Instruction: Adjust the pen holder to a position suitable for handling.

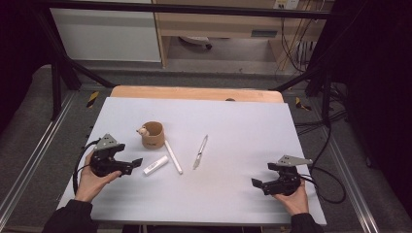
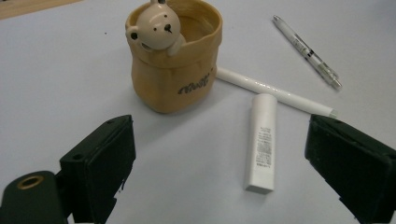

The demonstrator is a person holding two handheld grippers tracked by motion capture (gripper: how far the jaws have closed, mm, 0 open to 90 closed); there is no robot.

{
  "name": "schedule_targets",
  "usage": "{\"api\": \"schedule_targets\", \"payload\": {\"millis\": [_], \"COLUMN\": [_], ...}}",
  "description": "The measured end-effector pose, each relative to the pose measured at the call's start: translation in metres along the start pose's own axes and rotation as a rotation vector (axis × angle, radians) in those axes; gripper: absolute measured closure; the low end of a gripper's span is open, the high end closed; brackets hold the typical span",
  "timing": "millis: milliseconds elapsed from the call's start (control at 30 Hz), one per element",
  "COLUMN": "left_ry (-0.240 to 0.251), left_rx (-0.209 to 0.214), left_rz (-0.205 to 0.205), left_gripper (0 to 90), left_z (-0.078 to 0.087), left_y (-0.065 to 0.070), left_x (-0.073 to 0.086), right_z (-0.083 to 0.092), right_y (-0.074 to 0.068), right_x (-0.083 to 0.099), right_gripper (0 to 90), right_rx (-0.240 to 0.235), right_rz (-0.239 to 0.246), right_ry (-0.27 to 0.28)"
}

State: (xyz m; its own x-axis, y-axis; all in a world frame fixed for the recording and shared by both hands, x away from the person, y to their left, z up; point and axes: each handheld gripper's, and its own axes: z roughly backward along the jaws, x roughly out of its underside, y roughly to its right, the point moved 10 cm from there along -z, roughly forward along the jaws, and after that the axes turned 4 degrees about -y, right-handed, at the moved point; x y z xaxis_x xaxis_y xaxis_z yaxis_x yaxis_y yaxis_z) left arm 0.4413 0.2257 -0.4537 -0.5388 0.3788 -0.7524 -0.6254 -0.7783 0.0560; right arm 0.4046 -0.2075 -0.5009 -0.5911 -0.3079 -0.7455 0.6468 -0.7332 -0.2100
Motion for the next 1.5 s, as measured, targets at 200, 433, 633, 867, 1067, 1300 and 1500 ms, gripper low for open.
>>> {"api": "schedule_targets", "payload": {"millis": [200, 433, 633, 867, 1067, 1300, 1500], "left_ry": [-0.005, -0.012, -0.018, -0.037, -0.036, -0.035, -0.035], "left_rx": [-0.02, -0.042, -0.054, -0.064, -0.065, -0.054, -0.039], "left_rz": [-0.007, -0.003, 0.015, 0.014, 0.018, 0.027, 0.028], "left_gripper": [9.6, 11.4, 12.8, 15.8, 21.9, 36.1, 45.5], "left_z": [-0.005, -0.013, -0.025, -0.036, -0.043, -0.048, -0.052], "left_y": [-0.006, -0.016, -0.023, -0.031, -0.035, -0.037, -0.037], "left_x": [-0.012, -0.027, -0.036, -0.045, -0.051, -0.055, -0.055], "right_z": [0.0, -0.001, -0.001, -0.001, -0.001, -0.001, -0.001], "right_y": [0.0, 0.0, 0.0, 0.0, 0.0, 0.0, 0.0], "right_x": [0.0, 0.001, 0.0, 0.0, 0.0, 0.0, 0.0], "right_gripper": [0.5, 0.5, 0.5, 0.5, 0.5, 0.5, 0.5], "right_rx": [-0.001, 0.002, 0.001, 0.0, 0.0, 0.0, 0.001], "right_rz": [0.001, 0.004, 0.002, 0.005, 0.006, 0.006, 0.006], "right_ry": [0.002, -0.003, -0.003, -0.003, -0.003, -0.003, -0.003]}}
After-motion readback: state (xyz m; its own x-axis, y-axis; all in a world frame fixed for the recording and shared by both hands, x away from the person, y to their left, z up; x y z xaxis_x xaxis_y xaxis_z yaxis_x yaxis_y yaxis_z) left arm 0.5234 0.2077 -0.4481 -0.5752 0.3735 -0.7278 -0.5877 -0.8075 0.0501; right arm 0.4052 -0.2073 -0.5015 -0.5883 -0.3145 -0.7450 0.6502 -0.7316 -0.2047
